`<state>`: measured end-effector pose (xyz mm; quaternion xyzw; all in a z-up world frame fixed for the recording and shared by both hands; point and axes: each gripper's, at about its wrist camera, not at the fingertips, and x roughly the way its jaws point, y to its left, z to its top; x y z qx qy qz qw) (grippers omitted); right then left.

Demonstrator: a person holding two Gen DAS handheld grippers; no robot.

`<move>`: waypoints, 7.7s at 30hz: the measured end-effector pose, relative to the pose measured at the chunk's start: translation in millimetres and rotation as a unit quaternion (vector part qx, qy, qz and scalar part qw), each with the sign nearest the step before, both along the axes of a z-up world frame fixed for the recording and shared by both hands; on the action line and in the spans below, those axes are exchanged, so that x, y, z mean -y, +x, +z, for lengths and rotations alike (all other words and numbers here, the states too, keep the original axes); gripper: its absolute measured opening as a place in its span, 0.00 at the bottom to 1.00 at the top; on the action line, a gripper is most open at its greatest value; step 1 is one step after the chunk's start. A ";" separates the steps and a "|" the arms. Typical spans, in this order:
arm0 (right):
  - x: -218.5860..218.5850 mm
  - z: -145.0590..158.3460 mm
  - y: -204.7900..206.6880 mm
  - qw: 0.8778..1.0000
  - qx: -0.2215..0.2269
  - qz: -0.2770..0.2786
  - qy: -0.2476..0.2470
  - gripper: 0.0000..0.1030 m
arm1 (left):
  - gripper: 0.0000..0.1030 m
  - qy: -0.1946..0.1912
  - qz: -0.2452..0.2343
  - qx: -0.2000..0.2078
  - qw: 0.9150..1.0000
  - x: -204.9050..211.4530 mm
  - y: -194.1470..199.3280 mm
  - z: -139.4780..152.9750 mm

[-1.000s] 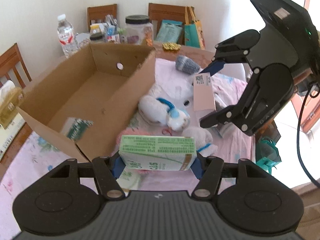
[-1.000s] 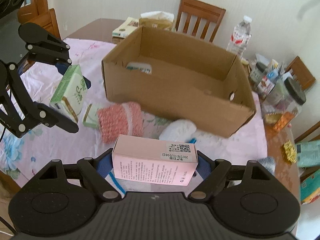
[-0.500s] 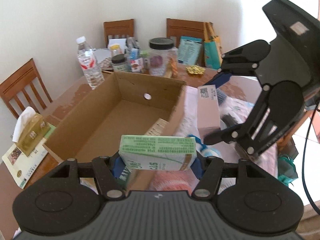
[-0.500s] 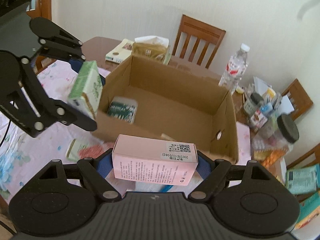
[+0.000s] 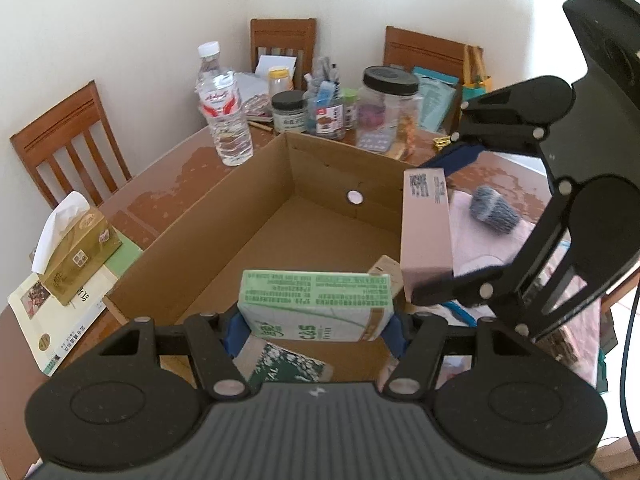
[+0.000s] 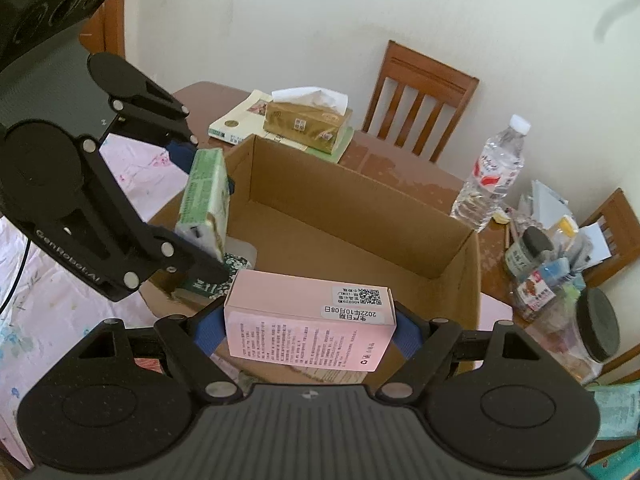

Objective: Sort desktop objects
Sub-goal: 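Carry the green pack and pink box into the cardboard box and release both, then withdraw both tools from the cardboard box toward the remaining items, then move the open left tool onto the white C&S tissue pack, then grasp the white C&S pack with the left tool while the right tool grasps the white glove, then carry the C&S pack and white glove over the cardboard box and release both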

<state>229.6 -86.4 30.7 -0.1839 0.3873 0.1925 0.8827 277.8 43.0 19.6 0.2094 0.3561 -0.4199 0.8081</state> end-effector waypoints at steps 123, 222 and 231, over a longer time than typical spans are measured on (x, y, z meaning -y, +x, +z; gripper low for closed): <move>-37.1 -101.2 -146.3 0.978 -0.069 -0.188 0.059 1.00 | 0.98 0.046 0.119 -0.067 0.990 -52.8 -74.3 -133.6; -41.8 -43.9 -121.3 0.992 -0.058 -0.098 0.049 0.85 | 0.61 -0.012 0.003 -0.045 0.999 -74.2 -95.9 -25.3; -32.4 -20.7 -106.6 0.994 -0.033 -0.088 0.051 0.86 | 0.61 -0.026 0.000 -0.026 0.999 -56.0 -85.5 -0.4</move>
